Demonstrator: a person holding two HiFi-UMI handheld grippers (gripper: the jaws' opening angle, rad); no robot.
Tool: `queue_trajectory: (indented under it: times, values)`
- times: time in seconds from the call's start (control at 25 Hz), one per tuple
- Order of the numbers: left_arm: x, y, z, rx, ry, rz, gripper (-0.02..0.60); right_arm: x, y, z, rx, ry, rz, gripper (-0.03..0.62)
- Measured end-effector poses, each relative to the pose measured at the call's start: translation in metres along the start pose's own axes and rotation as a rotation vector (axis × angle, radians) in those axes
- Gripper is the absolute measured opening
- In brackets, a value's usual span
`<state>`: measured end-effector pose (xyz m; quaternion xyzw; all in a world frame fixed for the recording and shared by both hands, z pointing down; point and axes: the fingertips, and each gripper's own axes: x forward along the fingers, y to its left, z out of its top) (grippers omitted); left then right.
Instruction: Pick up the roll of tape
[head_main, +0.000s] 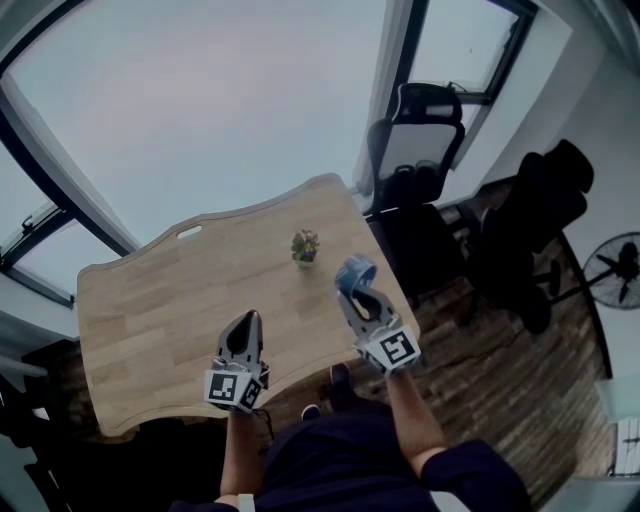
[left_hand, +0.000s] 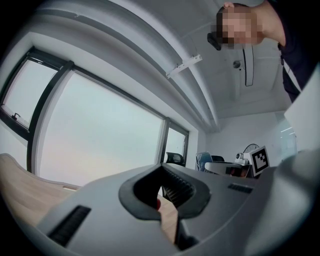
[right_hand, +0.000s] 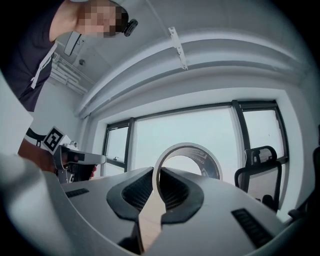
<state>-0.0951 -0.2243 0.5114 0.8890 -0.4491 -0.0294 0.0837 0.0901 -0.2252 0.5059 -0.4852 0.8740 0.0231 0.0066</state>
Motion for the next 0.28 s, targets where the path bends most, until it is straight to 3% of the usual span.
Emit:
queue_trajectory:
  times: [0.28]
  values:
    - [-0.001, -0.004, 0.012, 0.009, 0.021, 0.019, 0.006, -0.004, -0.006, 0.000, 0.046, 0.006, 0.002, 0.040]
